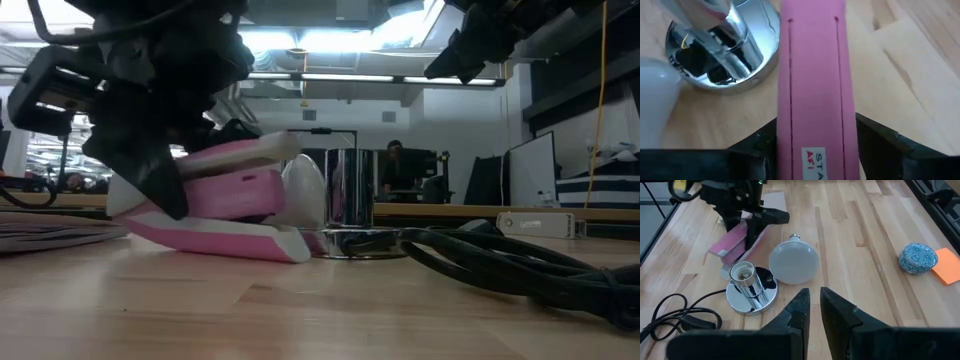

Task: Screw lightbulb
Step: Move the pink stapler to the top left of the table

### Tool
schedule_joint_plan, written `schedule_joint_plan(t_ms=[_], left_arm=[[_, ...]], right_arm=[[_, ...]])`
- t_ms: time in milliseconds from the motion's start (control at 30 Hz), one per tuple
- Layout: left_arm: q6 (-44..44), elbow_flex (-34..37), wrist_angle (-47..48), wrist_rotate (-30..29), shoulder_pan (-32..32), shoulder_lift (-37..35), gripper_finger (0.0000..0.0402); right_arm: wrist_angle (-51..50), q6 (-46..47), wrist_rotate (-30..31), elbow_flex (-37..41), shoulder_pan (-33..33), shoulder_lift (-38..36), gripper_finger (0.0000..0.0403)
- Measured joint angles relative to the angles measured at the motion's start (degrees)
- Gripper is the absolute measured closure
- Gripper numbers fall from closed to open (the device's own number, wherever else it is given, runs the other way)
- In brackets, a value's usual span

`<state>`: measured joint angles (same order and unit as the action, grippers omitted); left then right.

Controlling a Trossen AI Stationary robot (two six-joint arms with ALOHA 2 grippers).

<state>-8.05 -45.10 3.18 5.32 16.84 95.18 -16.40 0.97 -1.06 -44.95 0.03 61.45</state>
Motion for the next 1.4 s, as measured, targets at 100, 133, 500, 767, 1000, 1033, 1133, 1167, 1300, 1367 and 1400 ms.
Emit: schedule_joint_plan(t_ms=[100,133,500,767,1000,1033,1133,1167,1300,1367,1400], left_arm=[[2.5,0.1,0.3,-0.2,0.0,-0.9,0.0236],[3.2,0.1,0.4,-0.5,0.0,-1.4,0.0247],[14.2,0.2,0.8,-1.5,0.0,-10.5,0.0269],[14.1,0.2,2.3,-11.3,-1.1,-19.4,0.0263],[14.6,0.1,10.4,-24.1,-6.2,-26.0,0.0268],[14.9,0.1,11.7,-25.8,-7.1,-26.6,0.0267],[16.2,0.1,15.2,-29.9,-10.3,-27.7,0.0262],[16.6,0.1,16.4,-30.9,-11.6,-27.8,0.0261],[17.2,0.1,19.5,-31.9,-16.8,-27.6,0.0264],[17.3,0.1,19.4,-31.9,-19.5,-27.4,0.0266],[17.3,0.1,19.4,-31.9,-20.7,-27.4,0.0266]], right_arm=[[0.0,0.0,0.0,0.0,0.0,0.0,0.0352],[0.0,0.0,0.0,0.0,0.0,0.0,0.0352],[0.0,0.0,0.0,0.0,0.0,0.0,0.0352],[0.0,0.0,0.0,0.0,0.0,0.0,0.0352],[0.0,0.0,0.0,0.0,0.0,0.0,0.0352],[0.0,0.0,0.0,0.0,0.0,0.0,0.0352],[0.0,0.0,0.0,0.0,0.0,0.0,0.0352],[0.0,0.0,0.0,0.0,0.0,0.0,0.0352],[0.0,0.0,0.2,0.0,0.0,0.0,0.0352],[0.0,0.0,0.2,0.0,0.0,0.0,0.0352],[0.0,0.0,0.2,0.0,0.0,0.0,0.0352]])
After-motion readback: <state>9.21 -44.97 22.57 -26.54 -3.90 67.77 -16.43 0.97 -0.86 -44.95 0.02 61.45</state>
